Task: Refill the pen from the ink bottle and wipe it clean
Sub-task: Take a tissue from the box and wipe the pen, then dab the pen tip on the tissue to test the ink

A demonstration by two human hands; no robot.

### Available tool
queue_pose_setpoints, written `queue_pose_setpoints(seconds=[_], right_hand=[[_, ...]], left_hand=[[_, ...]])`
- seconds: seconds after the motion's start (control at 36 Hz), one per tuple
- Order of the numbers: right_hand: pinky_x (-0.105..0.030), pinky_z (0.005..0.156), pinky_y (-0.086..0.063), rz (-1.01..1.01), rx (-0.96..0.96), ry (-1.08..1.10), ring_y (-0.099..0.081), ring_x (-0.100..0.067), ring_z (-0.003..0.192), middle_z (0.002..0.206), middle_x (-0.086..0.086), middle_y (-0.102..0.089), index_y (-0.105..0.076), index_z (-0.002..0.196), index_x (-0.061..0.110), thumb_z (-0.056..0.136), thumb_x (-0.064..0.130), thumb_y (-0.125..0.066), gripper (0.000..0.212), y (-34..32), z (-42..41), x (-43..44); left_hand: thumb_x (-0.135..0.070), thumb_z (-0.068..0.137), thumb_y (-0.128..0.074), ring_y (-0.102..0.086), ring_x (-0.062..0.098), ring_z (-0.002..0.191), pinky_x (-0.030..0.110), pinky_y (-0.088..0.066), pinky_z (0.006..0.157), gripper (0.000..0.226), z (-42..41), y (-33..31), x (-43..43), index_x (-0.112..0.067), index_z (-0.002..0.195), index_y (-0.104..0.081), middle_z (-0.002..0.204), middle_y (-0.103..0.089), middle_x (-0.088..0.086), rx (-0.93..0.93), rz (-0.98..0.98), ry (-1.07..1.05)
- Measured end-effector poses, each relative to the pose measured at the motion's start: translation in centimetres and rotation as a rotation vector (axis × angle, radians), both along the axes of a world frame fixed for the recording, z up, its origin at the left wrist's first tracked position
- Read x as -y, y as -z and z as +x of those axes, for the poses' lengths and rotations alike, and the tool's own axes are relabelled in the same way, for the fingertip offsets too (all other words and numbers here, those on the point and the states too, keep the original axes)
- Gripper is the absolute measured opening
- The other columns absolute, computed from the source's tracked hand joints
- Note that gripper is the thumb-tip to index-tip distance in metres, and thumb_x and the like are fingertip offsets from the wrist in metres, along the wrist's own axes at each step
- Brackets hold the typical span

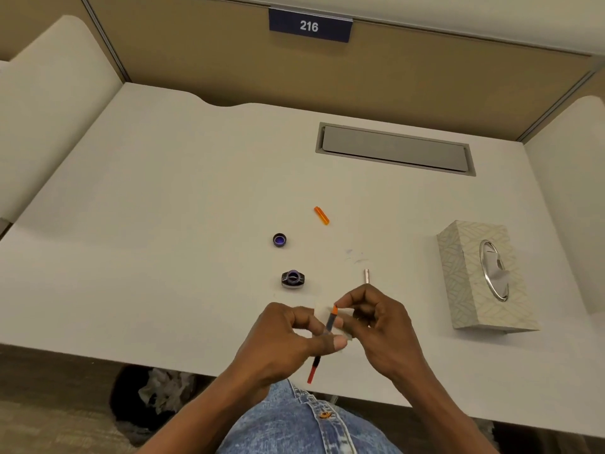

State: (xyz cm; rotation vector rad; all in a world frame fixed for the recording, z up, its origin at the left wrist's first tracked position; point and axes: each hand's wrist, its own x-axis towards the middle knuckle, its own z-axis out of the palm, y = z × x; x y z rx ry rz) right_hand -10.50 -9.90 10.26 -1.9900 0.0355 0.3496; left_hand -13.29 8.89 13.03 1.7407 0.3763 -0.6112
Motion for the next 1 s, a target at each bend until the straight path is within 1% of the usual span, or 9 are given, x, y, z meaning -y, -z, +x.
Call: queue_pose_setpoints(seconds=[0.08,0.17,0.31,0.42,0.58,0.69,0.75,0.83,1.0], right_hand=[[-0.027,0.07,-0.062,-0.014,0.048,-0.059,-0.072,-0.013,0.079,0.086,0.02,-0.077,-0.074,0.086,0.03,0.086,0.005,-0.082,0.026,0.4,0.4,0.4],[-0.025,0.069,-0.062,0.023,0.048,-0.083,-0.071,-0.012,0.077,0.084,0.017,-0.077,-0.078,0.082,0.028,0.084,-0.001,-0.081,0.029,0.7,0.7,0.7],[-0.043,0.076,-0.064,0.112,0.07,-0.083,-0.074,-0.022,0.086,0.087,0.009,-0.078,-0.086,0.087,0.02,0.082,-0.006,-0.082,0.027,1.4,1.1,1.5],[-0.056,0.079,-0.062,0.2,0.068,-0.106,-0.073,-0.028,0.087,0.089,0.002,-0.078,-0.086,0.093,0.019,0.083,0.002,-0.085,0.02,2.1,1.3,2.0],[-0.038,0.085,-0.064,0.337,-0.06,-0.001,-0.072,-0.032,0.093,0.093,-0.01,-0.076,-0.083,0.112,0.019,0.088,-0.001,-0.079,0.032,2.4,1.6,2.7],[-0.035,0.076,-0.063,0.384,-0.09,0.202,-0.076,-0.032,0.086,0.094,-0.013,-0.082,-0.079,0.113,0.013,0.094,0.0,-0.073,0.024,3.5,2.6,3.4],[-0.035,0.073,-0.06,0.308,-0.103,0.358,-0.076,-0.025,0.08,0.089,-0.008,-0.082,-0.08,0.102,0.015,0.093,0.004,-0.075,0.015,5.1,3.3,3.8],[-0.038,0.076,-0.062,0.01,-0.052,0.471,-0.074,-0.012,0.075,0.079,0.004,-0.079,-0.078,0.09,0.022,0.09,0.013,-0.079,0.009,8.4,4.3,4.7],[-0.036,0.077,-0.055,-0.505,0.012,0.358,-0.069,-0.016,0.09,0.095,0.011,-0.07,-0.068,0.105,0.028,0.086,0.04,-0.082,0.027,12.3,5.3,5.3]], left_hand=[[-0.045,0.073,-0.093,-0.077,0.009,0.085,0.031,-0.056,0.084,0.023,0.0,0.0,0.3,-0.023,0.076,-0.086,0.081,-0.083,-0.008,0.001,0.01,-0.011],[-0.047,0.073,-0.092,-0.077,0.024,0.084,0.043,-0.062,0.086,0.024,0.0,0.1,0.6,-0.024,0.078,-0.087,0.078,-0.082,-0.003,-0.01,0.021,0.014],[-0.051,0.072,-0.092,-0.068,0.022,0.076,0.054,-0.059,0.085,0.026,0.0,0.5,1.0,-0.026,0.077,-0.087,0.079,-0.081,0.008,-0.012,0.007,0.048],[-0.043,0.076,-0.091,-0.077,0.02,0.079,0.046,-0.061,0.087,0.019,0.1,0.5,1.4,-0.024,0.077,-0.087,0.077,-0.083,-0.003,-0.029,0.025,0.061],[-0.037,0.081,-0.089,-0.08,0.02,0.084,0.042,-0.064,0.09,0.015,0.3,0.6,1.8,-0.023,0.077,-0.088,0.08,-0.084,-0.001,-0.016,-0.014,-0.035],[-0.033,0.082,-0.088,-0.078,0.02,0.083,0.043,-0.061,0.091,0.015,0.8,0.7,1.8,-0.019,0.076,-0.087,0.081,-0.084,0.0,-0.003,-0.053,-0.169],[-0.032,0.083,-0.087,-0.078,0.027,0.09,0.04,-0.059,0.089,0.016,1.1,0.9,1.7,-0.017,0.077,-0.087,0.083,-0.084,0.001,0.017,-0.083,-0.24],[-0.032,0.084,-0.085,-0.079,0.025,0.096,0.026,-0.054,0.085,0.016,1.5,1.1,1.5,-0.016,0.079,-0.087,0.086,-0.085,0.0,0.031,-0.116,-0.326],[-0.032,0.081,-0.085,-0.082,0.021,0.096,0.037,-0.058,0.102,0.024,2.3,1.3,1.1,-0.013,0.094,-0.087,0.098,-0.086,0.002,0.051,-0.166,-0.427]])
